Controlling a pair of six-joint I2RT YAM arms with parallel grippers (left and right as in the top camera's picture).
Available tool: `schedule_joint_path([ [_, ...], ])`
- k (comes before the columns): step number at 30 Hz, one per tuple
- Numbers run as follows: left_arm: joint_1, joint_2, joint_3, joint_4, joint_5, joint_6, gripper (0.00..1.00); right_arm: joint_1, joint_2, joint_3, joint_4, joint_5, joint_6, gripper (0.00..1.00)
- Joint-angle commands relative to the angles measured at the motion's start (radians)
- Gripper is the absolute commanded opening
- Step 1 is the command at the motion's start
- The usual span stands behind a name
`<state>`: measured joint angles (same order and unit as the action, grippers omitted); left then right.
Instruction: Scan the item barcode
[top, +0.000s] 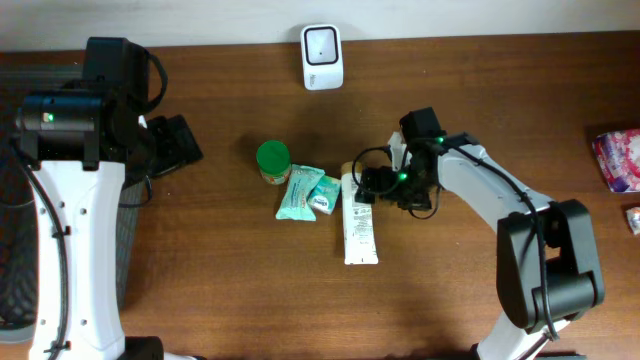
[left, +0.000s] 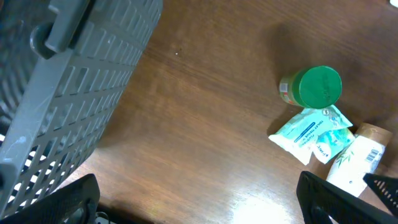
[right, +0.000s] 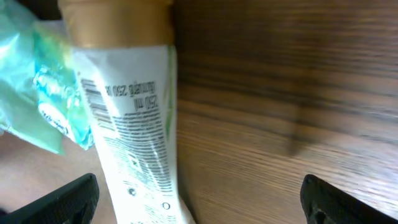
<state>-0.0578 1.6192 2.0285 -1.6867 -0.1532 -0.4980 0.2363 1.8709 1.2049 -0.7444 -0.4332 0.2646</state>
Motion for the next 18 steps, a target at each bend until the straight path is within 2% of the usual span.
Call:
schedule_joint_path([
  [1, 0.004, -0.016, 0.011, -0.002, 0.000, -0.013, 0.99, 0.005, 0.004, -0.024, 0.010, -0.047, -0.025, 0.90],
  [3, 0.004, -0.016, 0.011, -0.002, 0.000, -0.012, 0.99, 0.005, 0.004, -0.034, 0.017, -0.047, -0.026, 0.73],
  [12, 0.004, -0.016, 0.011, -0.002, 0.000, -0.013, 0.99, 0.006, 0.004, -0.137, 0.159, -0.219, -0.072, 0.67],
  [18, 0.004, -0.016, 0.011, -0.001, 0.000, -0.013, 0.99, 0.006, 0.006, -0.161, 0.185, -0.222, -0.073, 0.61],
])
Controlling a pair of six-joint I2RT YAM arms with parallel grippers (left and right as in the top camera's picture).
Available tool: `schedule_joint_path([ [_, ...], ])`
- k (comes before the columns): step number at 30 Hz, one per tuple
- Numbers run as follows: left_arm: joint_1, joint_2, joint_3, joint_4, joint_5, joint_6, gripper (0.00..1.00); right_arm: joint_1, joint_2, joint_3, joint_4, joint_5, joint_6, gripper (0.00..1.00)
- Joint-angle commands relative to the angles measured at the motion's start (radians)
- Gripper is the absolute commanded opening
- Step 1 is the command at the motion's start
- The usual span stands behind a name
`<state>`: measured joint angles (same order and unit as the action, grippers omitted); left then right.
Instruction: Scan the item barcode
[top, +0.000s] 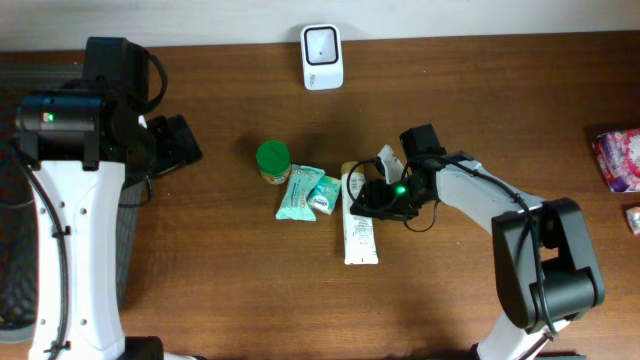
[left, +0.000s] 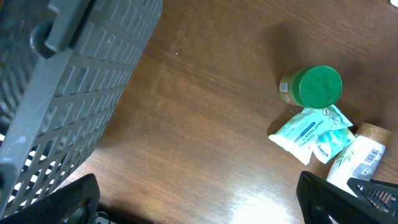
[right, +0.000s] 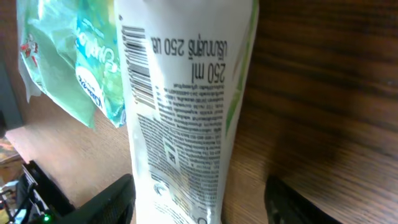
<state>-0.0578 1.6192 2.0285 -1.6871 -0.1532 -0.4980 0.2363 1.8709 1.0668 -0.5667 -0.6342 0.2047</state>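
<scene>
A white tube (top: 359, 225) with a tan cap lies on the table, its barcode (right: 137, 68) facing up. My right gripper (right: 199, 202) is open and straddles the tube (right: 186, 112). One finger (right: 115, 202) is close to the tube's left side. The other finger (right: 292, 202) stands a gap away over bare wood. From overhead the right gripper (top: 372, 202) is over the tube's upper half. The white scanner (top: 322, 55) stands at the table's back edge. My left gripper (left: 199, 208) hangs open over bare wood at the far left.
A green-lidded jar (top: 272, 160) and two teal wipe packets (top: 300, 192) lie just left of the tube. A grey slatted basket (left: 74, 81) is under the left arm. A pink packet (top: 618, 160) sits at the right edge.
My right gripper was beside the tube's cap end and is now lower, astride the tube body, with its fingers closer together. The left arm and the items have not moved.
</scene>
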Motion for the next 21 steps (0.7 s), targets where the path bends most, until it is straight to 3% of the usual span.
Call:
schedule_joint_path([
  [1, 0.004, -0.016, 0.011, -0.001, 0.000, -0.013, 0.99, 0.006, 0.006, -0.026, 0.007, -0.021, -0.013, 0.61],
  [14, 0.004, -0.016, 0.011, -0.001, 0.000, -0.013, 0.99, 0.006, 0.006, -0.026, 0.025, -0.017, -0.013, 0.61],
  [15, 0.004, -0.016, 0.011, -0.001, 0.000, -0.013, 0.99, 0.006, 0.006, -0.026, 0.025, -0.017, -0.013, 0.62],
  [16, 0.004, -0.016, 0.011, -0.001, 0.000, -0.013, 0.99, 0.006, 0.006, -0.026, 0.025, -0.017, -0.013, 0.70],
  [21, 0.004, -0.016, 0.011, -0.001, 0.000, -0.013, 0.99, 0.006, 0.006, -0.026, 0.025, -0.017, -0.010, 0.73],
])
